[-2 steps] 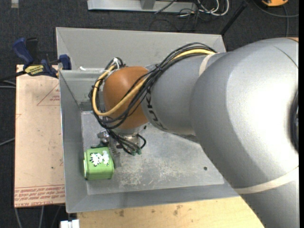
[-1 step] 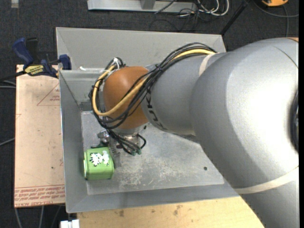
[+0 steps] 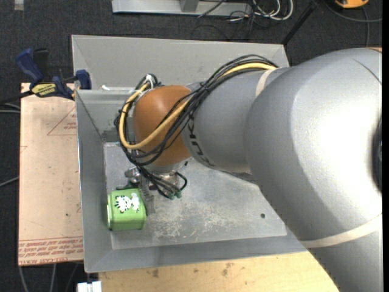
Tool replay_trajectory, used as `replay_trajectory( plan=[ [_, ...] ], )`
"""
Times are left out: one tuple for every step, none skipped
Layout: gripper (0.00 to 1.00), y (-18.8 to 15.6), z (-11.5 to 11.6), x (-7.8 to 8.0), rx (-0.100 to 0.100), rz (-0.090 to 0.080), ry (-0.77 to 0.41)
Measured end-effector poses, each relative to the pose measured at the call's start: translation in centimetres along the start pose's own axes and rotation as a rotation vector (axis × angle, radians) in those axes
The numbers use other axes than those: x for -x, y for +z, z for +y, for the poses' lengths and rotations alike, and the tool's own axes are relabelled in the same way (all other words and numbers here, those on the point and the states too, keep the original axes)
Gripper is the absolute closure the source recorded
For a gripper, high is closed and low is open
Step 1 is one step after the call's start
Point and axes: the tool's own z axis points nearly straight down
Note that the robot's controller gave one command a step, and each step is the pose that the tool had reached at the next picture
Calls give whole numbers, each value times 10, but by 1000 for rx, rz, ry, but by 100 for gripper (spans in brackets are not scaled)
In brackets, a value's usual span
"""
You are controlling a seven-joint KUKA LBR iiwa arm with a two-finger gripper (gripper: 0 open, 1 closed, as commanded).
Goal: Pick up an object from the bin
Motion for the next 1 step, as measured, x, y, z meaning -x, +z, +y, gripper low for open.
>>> replay_trajectory(
  plan=[
    [100, -2, 1, -5, 4, -22, -33]
  ],
)
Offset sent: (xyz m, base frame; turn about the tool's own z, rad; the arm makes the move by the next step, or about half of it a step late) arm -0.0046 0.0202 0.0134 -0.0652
